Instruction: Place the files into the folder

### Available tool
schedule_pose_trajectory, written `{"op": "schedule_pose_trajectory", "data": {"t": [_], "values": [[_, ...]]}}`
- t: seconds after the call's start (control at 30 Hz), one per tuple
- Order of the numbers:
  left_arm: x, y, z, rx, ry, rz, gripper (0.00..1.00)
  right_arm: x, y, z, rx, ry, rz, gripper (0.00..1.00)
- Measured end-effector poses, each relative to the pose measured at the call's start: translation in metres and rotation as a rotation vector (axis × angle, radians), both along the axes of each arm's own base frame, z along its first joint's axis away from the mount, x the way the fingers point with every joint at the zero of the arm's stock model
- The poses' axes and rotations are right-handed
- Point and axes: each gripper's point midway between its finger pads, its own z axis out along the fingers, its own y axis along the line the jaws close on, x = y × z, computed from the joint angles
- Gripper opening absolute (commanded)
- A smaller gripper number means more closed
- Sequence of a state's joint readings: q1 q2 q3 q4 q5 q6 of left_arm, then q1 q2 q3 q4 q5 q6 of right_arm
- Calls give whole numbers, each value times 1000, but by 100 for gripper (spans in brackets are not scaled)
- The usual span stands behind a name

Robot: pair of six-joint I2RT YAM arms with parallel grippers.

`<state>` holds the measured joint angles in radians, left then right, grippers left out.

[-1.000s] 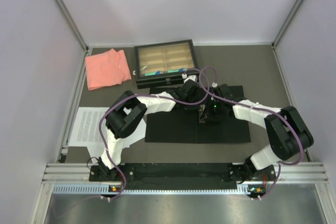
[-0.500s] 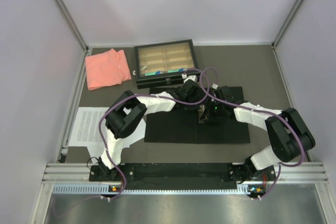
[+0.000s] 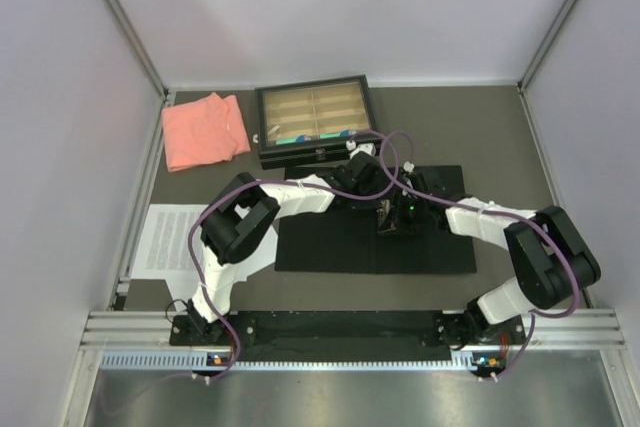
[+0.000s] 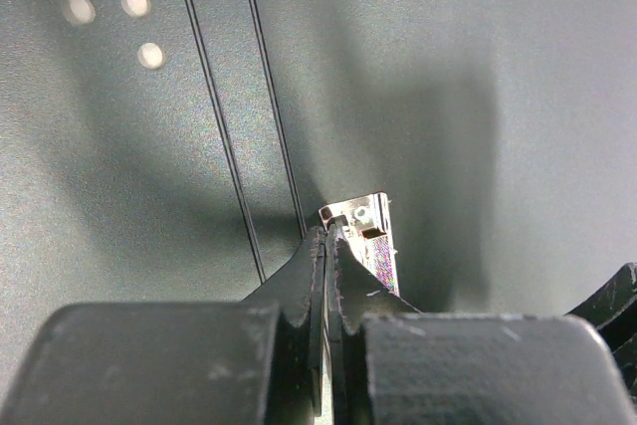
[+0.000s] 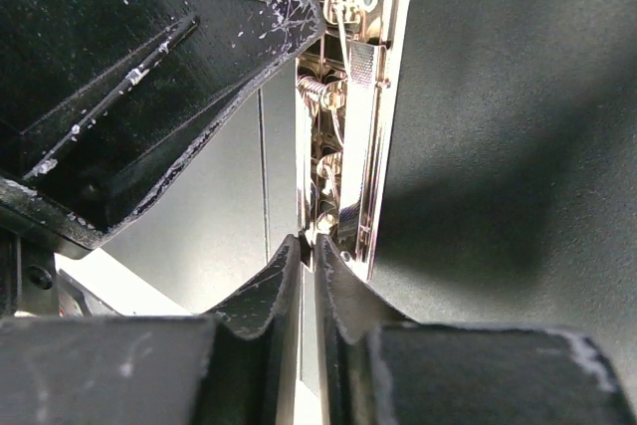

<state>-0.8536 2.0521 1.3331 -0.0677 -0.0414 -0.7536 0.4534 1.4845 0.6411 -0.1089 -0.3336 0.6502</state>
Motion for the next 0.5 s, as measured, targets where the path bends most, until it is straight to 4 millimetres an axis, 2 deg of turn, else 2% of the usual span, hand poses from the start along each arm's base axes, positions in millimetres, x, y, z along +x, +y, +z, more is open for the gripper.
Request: {"op": "schedule_pose_trajectory", "data": {"t": [0.03, 0.33, 0.4, 0.47, 0.5], "values": [[0, 0, 0, 0, 0, 0, 0, 0, 0, 0, 1, -1, 1, 0], [-1, 0, 1, -1, 3, -4, 0, -1, -4, 0, -32, 2, 0, 0], [-3, -2, 1, -3, 7, -11, 0, -2, -6, 1, -44, 2, 4, 6], [-5, -3, 1, -7, 12, -20, 0, -4, -8, 2, -52, 3, 8, 6], [-5, -4, 1, -8, 13, -21, 0, -5, -9, 2, -55, 2, 12, 0]]}}
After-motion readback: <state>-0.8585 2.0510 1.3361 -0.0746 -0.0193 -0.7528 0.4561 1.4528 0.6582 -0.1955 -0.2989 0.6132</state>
